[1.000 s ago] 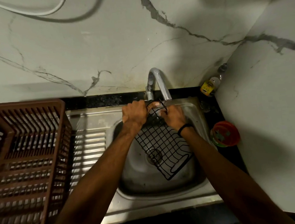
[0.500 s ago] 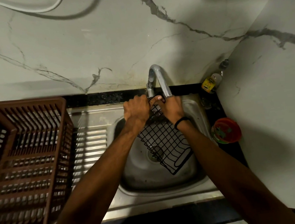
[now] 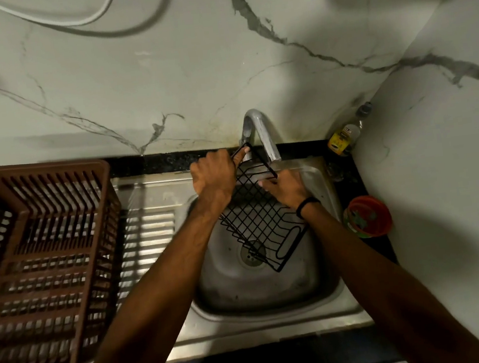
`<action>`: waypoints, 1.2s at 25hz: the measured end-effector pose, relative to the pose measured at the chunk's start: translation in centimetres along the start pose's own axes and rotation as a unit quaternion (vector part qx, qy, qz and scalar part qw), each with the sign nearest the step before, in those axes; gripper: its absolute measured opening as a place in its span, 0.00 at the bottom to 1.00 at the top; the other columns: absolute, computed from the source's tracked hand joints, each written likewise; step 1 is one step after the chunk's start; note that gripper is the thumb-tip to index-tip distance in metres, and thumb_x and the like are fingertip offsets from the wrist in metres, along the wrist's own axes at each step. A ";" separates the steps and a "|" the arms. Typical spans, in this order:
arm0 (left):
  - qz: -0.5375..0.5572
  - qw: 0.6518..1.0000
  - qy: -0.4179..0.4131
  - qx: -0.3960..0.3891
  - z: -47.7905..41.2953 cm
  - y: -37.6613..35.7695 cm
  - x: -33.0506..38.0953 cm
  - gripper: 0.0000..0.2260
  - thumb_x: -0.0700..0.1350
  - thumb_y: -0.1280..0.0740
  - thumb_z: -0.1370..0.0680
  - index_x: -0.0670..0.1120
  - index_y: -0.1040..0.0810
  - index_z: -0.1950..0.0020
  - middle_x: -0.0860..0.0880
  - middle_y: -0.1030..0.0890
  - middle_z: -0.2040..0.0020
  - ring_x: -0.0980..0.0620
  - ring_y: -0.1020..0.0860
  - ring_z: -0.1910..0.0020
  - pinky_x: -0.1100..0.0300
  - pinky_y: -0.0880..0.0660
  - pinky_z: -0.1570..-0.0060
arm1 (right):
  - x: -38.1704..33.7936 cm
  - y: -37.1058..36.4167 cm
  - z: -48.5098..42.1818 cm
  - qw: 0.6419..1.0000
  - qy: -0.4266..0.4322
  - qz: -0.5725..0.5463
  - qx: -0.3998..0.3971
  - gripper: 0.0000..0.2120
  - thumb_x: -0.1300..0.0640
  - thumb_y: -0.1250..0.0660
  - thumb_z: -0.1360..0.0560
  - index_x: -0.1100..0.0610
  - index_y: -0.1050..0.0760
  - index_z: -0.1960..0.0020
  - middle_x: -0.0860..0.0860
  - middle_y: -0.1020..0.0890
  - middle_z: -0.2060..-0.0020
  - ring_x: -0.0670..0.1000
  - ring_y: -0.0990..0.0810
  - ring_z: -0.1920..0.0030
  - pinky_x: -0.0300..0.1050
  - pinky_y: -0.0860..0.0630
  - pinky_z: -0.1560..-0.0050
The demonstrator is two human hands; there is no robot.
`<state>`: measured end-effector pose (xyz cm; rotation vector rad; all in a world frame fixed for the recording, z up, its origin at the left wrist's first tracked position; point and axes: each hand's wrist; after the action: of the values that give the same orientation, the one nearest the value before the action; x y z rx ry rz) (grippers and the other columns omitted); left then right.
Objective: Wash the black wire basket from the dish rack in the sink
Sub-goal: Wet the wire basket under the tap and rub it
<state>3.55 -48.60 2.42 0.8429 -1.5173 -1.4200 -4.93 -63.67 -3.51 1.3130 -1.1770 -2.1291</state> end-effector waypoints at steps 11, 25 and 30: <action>-0.017 1.000 -0.017 -0.018 1.3 -0.6 0.5 0.28 0.68 0.49 0.19 0.46 0.23 0.53 0.48 0.25 0.64 0.47 0.24 0.63 0.52 0.32 0.54 | -0.2 -1.2 -0.5 1.000 -0.010 -0.020 0.011 0.08 0.53 0.31 0.23 0.55 0.19 0.47 0.48 0.20 0.58 0.46 0.21 0.55 0.31 0.30 0.61; 0.015 0.999 0.030 0.030 -0.1 1.1 -1.3 0.34 0.72 0.51 0.20 0.44 0.21 0.51 0.45 0.22 0.60 0.44 0.22 0.60 0.52 0.34 0.56 | 3.3 -1.2 0.1 0.996 -0.060 0.039 -0.045 0.12 0.45 0.32 0.24 0.53 0.19 0.53 0.48 0.18 0.61 0.49 0.19 0.57 0.41 0.26 0.59; 0.024 0.999 0.020 0.031 0.5 0.0 -0.1 0.34 0.72 0.51 0.20 0.44 0.20 0.52 0.43 0.17 0.55 0.41 0.18 0.55 0.51 0.31 0.54 | 0.6 -0.2 -0.8 0.999 0.010 -0.037 0.026 0.10 0.50 0.33 0.22 0.55 0.20 0.46 0.49 0.19 0.57 0.46 0.21 0.56 0.39 0.26 0.55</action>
<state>3.14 -48.33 2.39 0.8615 -1.5470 -1.3201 -4.52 -64.30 -4.17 1.4175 -1.2010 -2.1447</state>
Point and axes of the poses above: each hand's wrist, its own z-axis away from the middle knuckle, its own y-axis out of the back of the hand, x = y × z
